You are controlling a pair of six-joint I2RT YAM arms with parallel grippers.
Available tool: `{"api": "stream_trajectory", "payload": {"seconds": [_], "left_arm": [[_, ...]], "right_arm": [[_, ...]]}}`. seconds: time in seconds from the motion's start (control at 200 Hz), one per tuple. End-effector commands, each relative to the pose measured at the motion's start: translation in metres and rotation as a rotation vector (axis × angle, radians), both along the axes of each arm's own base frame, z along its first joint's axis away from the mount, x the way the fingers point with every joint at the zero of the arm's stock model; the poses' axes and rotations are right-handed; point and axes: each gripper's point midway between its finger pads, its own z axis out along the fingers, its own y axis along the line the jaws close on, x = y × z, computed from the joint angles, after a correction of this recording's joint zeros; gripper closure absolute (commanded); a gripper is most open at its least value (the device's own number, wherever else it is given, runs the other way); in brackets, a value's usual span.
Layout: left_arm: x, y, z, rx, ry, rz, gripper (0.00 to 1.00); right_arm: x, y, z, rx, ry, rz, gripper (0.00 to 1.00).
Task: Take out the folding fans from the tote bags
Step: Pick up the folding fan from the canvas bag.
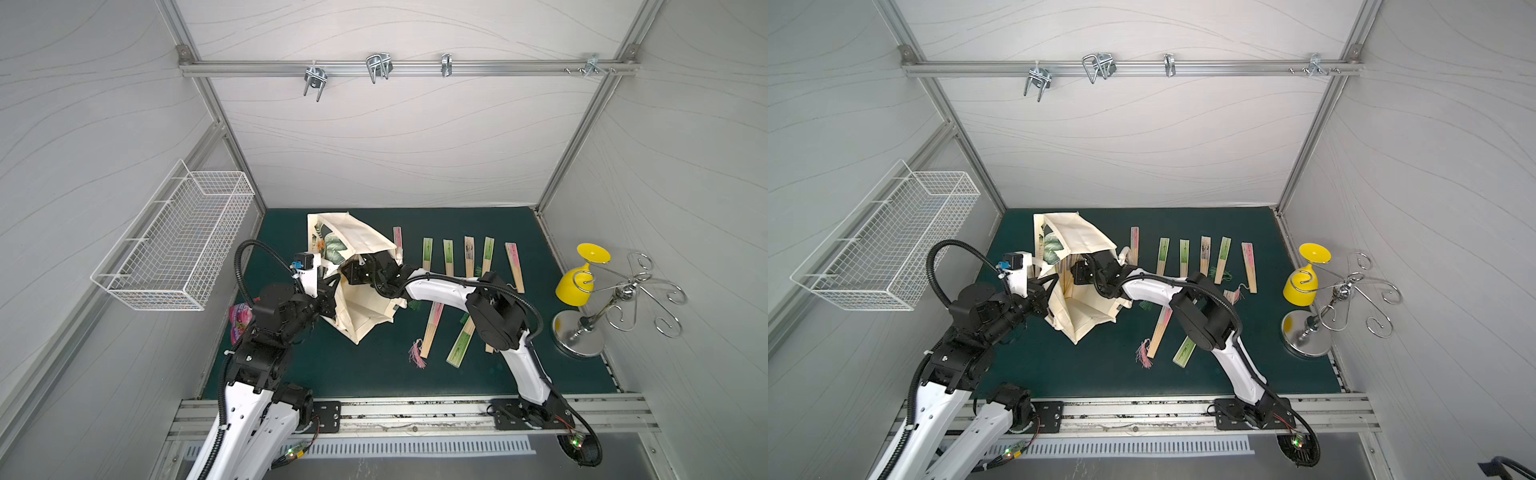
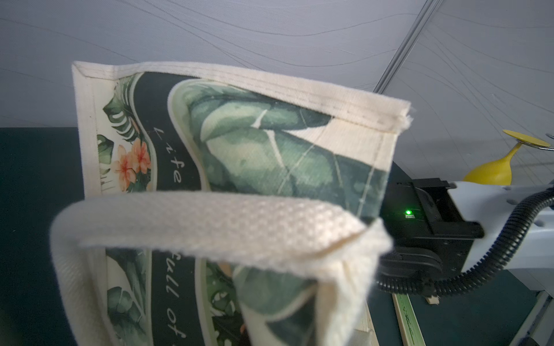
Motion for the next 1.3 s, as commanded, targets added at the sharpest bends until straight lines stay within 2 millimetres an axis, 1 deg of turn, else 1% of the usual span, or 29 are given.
{"api": "stream_trajectory", "payload": {"seconds": [0.0,0.065,0.135,0.255,0.375,0.625,0.8,0.916,1.011,1.136,1.296], "left_arm": [[-0.009,-0.011,0.018,-0.027,-0.055,-0.073,1.00],[-0.010,-0.010,0.018,-0.026,-0.057,-0.067,1.00],[-0.009,-0.009,0.019,-0.026,-0.062,-0.059,1.00],[-0.007,-0.005,0.021,-0.029,-0.065,-0.033,1.00],[-0.002,0.001,0.023,-0.037,-0.067,0.009,1.00],[0.009,0.010,0.031,-0.037,-0.069,0.082,1.00],[0.018,0.016,0.036,-0.046,-0.090,0.126,1.00],[0.024,0.021,0.038,-0.052,-0.093,0.168,1.00],[0.027,0.026,0.041,-0.053,-0.100,0.201,1.00],[0.028,0.031,0.044,-0.054,-0.111,0.227,1.00],[0.026,0.030,0.044,-0.049,-0.116,0.220,1.00]], "right_arm": [[0.035,-0.021,-0.011,-0.021,0.037,-0.105,0.81],[0.034,-0.022,-0.011,-0.024,0.028,-0.097,0.83],[0.031,-0.018,-0.006,-0.008,0.002,-0.056,0.86],[0.023,-0.015,0.008,-0.012,-0.060,-0.011,0.89],[0.013,-0.014,0.028,-0.012,-0.151,0.037,0.91],[-0.021,-0.013,0.075,-0.011,-0.346,0.135,0.93],[-0.045,-0.016,0.099,-0.008,-0.435,0.201,0.93],[-0.065,-0.018,0.114,-0.013,-0.501,0.253,0.92],[-0.081,-0.022,0.128,-0.019,-0.556,0.274,0.92],[-0.095,-0.030,0.145,-0.015,-0.598,0.284,0.92],[-0.110,-0.050,0.173,0.015,-0.640,0.280,0.92]]}}
